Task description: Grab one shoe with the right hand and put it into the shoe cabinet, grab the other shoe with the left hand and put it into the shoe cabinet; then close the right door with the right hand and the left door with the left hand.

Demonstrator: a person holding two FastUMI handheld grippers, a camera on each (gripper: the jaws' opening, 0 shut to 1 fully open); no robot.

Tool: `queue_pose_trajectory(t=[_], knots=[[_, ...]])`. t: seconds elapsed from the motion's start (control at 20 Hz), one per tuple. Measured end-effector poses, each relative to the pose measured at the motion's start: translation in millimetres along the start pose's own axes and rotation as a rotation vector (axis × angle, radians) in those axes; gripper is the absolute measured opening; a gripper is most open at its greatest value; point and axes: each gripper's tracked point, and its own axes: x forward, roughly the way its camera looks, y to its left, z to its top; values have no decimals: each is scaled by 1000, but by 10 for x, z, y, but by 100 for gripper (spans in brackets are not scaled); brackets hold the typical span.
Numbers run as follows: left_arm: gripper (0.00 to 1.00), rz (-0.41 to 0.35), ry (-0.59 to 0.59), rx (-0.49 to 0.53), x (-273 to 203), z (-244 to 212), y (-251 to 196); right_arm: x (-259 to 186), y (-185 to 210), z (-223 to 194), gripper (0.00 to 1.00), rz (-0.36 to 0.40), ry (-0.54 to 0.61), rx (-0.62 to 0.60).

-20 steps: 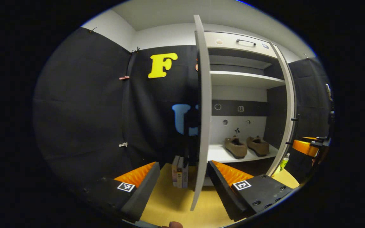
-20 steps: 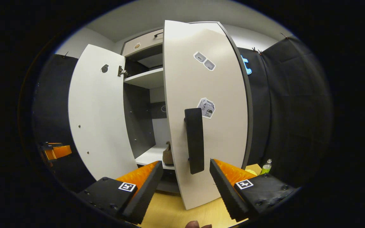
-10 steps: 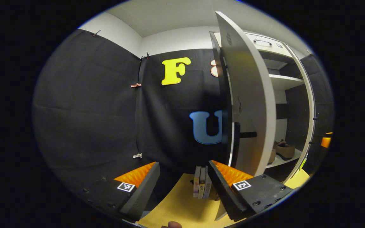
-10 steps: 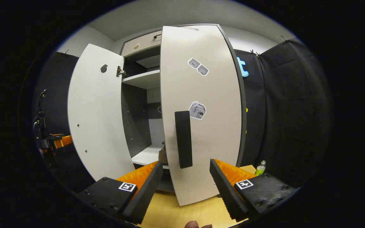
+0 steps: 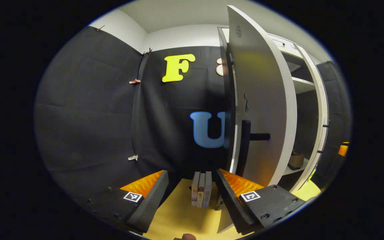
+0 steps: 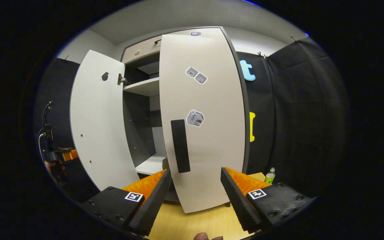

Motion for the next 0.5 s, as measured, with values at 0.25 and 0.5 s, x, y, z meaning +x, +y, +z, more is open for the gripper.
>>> queue_pose_trajectory(t=[0.25,0.5], knots=[[92,-34,4,6,-90,-33,-331,-20,-73,-3,98,4,7,4],[92,-117,3,15,-140,-27,-880,-29,-175,25,98,-1,7,16]])
